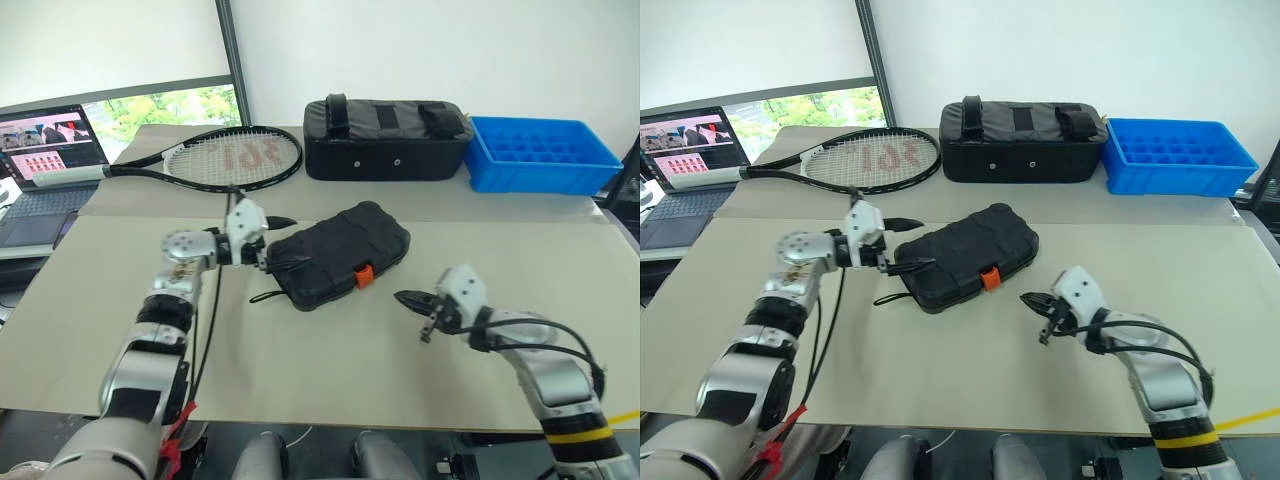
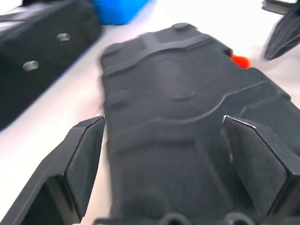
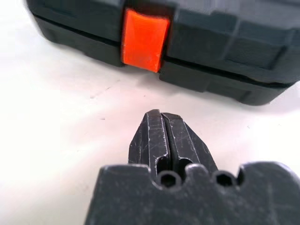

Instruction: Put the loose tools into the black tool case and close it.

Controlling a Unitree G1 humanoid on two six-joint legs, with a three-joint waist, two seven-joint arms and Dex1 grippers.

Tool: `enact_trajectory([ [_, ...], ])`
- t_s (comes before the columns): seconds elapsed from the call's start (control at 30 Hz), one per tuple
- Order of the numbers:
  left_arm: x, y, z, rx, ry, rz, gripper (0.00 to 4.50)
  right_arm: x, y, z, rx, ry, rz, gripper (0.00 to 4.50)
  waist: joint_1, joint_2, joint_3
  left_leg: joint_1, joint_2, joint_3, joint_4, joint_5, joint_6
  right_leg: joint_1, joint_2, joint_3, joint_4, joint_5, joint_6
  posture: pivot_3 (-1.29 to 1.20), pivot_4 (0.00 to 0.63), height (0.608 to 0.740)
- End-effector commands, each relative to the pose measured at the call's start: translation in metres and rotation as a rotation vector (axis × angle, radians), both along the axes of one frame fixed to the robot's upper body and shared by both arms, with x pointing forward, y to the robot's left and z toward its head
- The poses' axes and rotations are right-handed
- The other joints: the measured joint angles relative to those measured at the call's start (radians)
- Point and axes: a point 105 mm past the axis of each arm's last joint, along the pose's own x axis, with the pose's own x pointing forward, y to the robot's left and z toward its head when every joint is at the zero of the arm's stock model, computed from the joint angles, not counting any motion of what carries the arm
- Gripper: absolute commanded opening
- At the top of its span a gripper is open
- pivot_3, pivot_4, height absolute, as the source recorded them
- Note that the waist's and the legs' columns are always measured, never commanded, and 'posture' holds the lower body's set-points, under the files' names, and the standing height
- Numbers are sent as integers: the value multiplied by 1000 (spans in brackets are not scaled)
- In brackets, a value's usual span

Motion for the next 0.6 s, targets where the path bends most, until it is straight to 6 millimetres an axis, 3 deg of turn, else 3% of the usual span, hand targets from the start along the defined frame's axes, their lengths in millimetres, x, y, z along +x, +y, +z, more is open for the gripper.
enact_trajectory([
  [0.03,-22,35,17,-96,40,120,4280,-3,-39,14,23,-55,-8,1136,-1,0,0,1,0,0,0,0,0,1,0,0,0,1,-1,0,150,708],
  [0.2,-49,69,-8,-54,115,285,4280,-7,-65,20,64,-65,7,2930,1,0,0,4,1,0,0,0,0,2,-1,-1,0,0,-1,0,150,708],
  [0.33,-67,82,-28,-39,197,354,4280,-9,-83,21,63,-69,7,4297,3,-1,0,5,1,1,1,0,0,4,-1,-1,0,0,-1,0,150,708],
  [0.37,-70,83,-33,-29,208,365,4280,-9,-86,21,61,-67,9,4467,5,-1,0,5,1,1,1,0,0,4,-2,-1,0,0,-1,0,150,708],
  [0.5,-77,91,-60,30,291,419,4280,-15,-95,16,39,-47,31,4467,6,0,0,5,1,1,0,0,0,3,-2,0,-1,0,-1,0,150,708],
  [0.6,-75,96,-65,43,296,439,4280,-18,-102,15,48,-27,28,4467,4,0,0,5,1,2,0,0,0,3,-2,0,-1,0,-2,0,150,708],
])
